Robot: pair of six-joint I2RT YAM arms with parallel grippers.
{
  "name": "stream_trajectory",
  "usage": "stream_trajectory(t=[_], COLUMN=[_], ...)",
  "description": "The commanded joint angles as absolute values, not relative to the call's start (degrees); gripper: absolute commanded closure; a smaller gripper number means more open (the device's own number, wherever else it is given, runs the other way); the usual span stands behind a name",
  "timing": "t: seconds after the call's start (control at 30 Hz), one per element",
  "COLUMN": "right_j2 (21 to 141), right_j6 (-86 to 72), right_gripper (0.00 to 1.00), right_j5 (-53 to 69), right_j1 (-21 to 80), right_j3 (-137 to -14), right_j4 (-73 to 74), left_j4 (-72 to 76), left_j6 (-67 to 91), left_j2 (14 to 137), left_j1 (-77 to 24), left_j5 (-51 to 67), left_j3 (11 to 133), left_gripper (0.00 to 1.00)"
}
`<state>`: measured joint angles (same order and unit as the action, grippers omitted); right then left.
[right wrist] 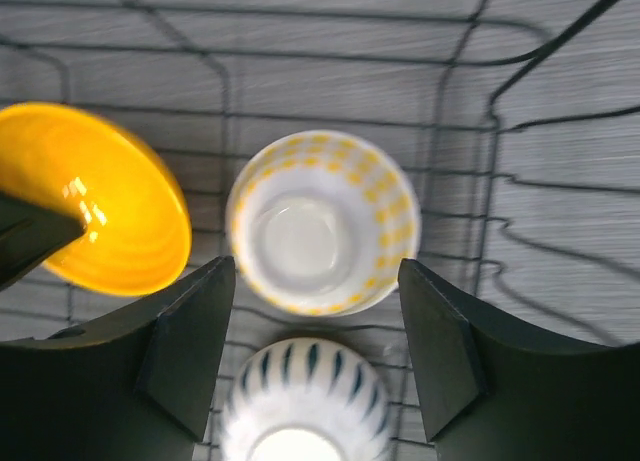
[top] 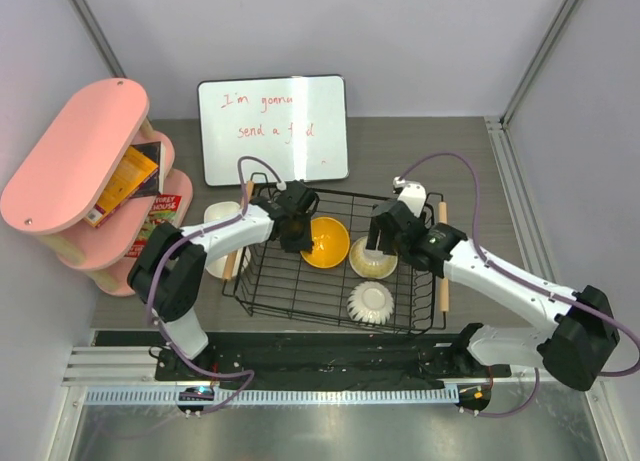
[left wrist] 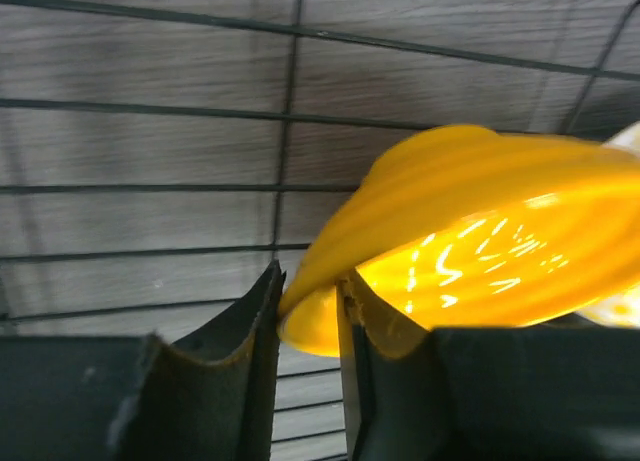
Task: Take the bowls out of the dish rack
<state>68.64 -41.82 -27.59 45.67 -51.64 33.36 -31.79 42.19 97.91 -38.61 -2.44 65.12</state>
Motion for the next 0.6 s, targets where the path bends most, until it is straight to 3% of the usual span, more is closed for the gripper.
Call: stream_trajectory(t=[0.0,0.2,0.27,0.33,0.57], right_j2=[70.92,76.46,78.56,81.90,89.20], right_j6=[-36.57,-32.97,-32.00,-30.68,-28.48], right_gripper=[0.29,0.36,0.47,0.59,0.87], right_j5=[-27.34,-26.03,-25.84,-25.14,-23.56], right_j1=[39.13,33.23,31.12,29.37,25.05], right_j3=[-55.45,-58.35,-59.67,-60.99,-63.54], right_j4=[34.63,32.52,32.26,31.38,27.86], left_j4=[-27.16,-26.37,-26.28,-25.84,-24.52], left_j6=[42.19,42.63,42.71,42.71,42.80], left_j2=[100.10,101.60,102.04,102.30,101.60], left_j1=[-38.58,-38.67,-38.58,-38.67,-38.67], left_j5=[-1.23,-1.14,-0.88,-0.44,-0.35], left_j3=[66.71,68.03,68.64,68.91,68.47], left_gripper=[0.78,0.93,1.00,1.00,1.00])
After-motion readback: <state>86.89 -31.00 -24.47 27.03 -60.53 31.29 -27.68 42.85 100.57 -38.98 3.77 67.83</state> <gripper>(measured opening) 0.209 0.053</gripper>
